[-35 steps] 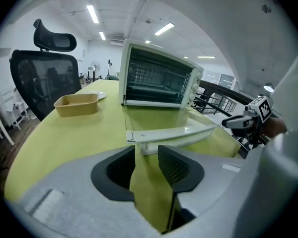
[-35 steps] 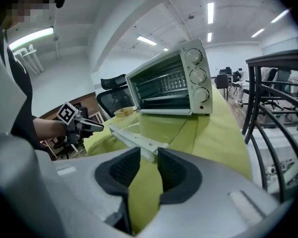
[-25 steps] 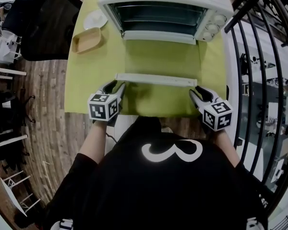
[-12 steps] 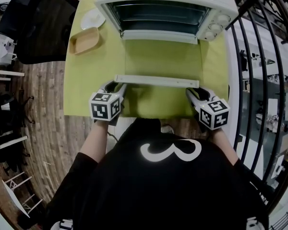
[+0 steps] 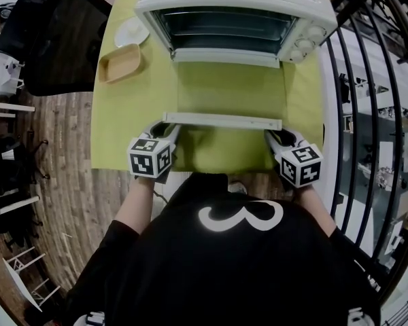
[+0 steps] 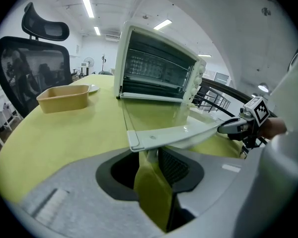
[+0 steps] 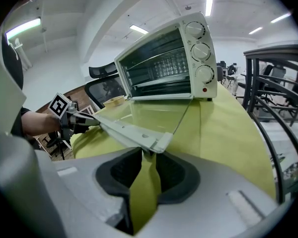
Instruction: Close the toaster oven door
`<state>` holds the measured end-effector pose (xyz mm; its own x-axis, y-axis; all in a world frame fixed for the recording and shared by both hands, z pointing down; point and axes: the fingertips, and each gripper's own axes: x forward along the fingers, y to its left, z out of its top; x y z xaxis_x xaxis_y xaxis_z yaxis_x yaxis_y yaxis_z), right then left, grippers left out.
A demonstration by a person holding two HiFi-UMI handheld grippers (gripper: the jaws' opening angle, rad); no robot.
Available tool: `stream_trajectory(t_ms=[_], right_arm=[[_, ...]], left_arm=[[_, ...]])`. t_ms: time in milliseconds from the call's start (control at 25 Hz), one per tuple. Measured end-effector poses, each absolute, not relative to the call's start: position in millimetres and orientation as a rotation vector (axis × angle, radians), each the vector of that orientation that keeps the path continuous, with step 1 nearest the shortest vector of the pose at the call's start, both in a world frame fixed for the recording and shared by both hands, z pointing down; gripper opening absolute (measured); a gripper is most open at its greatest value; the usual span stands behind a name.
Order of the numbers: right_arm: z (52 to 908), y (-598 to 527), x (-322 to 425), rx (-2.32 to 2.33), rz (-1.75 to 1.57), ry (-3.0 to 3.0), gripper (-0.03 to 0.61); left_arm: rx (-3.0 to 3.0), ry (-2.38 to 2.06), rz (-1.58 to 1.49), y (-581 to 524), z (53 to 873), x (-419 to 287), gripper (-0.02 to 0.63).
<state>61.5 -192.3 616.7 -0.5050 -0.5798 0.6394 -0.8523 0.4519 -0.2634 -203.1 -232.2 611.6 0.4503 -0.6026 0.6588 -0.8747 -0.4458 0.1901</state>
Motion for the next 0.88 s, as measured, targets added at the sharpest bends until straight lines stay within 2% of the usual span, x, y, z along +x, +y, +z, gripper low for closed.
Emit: stream_trajectory(t_ms=[440, 880], right_arm=[[609, -192, 61, 1.195, 0.782, -2.255, 0.086], [596, -191, 61, 1.162, 0.756, -2.284, 0.083]], left_arm=[[2.197, -1.246, 0.685, -231, 603, -200, 0.100], [2.196, -1.295, 0.685, -230, 588, -200, 0.100]])
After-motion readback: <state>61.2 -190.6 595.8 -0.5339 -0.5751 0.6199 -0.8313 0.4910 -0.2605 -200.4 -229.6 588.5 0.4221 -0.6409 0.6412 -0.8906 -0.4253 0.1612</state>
